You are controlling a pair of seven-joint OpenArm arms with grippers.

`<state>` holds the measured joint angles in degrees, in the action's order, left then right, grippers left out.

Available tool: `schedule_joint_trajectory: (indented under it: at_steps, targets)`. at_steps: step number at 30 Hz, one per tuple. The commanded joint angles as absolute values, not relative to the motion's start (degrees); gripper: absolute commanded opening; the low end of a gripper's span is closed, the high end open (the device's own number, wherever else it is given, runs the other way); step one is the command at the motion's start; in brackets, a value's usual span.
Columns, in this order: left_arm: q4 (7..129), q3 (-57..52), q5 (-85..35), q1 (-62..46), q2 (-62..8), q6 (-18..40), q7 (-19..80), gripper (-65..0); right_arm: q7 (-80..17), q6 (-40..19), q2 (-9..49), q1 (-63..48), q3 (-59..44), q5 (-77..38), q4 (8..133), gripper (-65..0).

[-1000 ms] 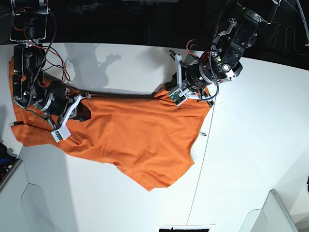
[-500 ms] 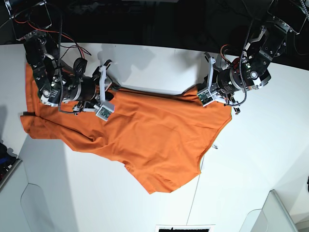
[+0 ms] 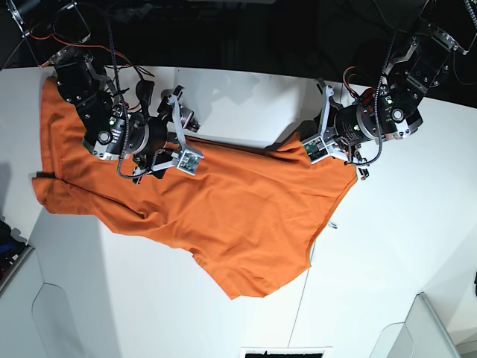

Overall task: Layout the t-shirt on the table in an organized manner, then fold the t-shirt properly
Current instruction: 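Grasp the orange shirt edge with both grippers, then lift the held edge and drag it with the right gripper away from the left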

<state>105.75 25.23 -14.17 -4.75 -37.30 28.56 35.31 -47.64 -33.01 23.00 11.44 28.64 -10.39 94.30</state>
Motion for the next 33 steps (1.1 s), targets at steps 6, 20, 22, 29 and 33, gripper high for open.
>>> schedule_joint_trajectory:
  at_steps: [6, 20, 22, 29, 33]
  targets:
    - [106.65, 24.84, -15.97, -4.01, -37.95, 28.34, 34.65, -65.0, -46.44, -32.14, 23.29, 13.85, 28.64, -5.54, 94.96, -27.5]
    - [110.17, 24.84, -17.69, -3.97, -42.89, 28.32, 35.57, -65.0, -40.62, -31.07, 23.53, 13.98, 28.69, -3.81, 89.52, -65.0]
    - [112.05, 24.82, -19.51, -3.99, -45.65, 28.34, 35.59, -65.0, -41.56, -32.75, 23.99, 13.96, 28.69, -8.4, 91.15, -65.0]
    - [119.35, 22.61, -21.65, -3.31, -52.31, 28.32, 35.42, -65.0, -48.16, -33.28, 24.71, 14.92, 27.0, -21.37, 100.51, -65.0]
    - [117.8, 16.93, -22.74, -0.58, -52.36, 28.08, 33.54, -65.0, -47.37, -33.28, 24.69, 16.4, 23.27, -24.38, 100.71, -65.0]
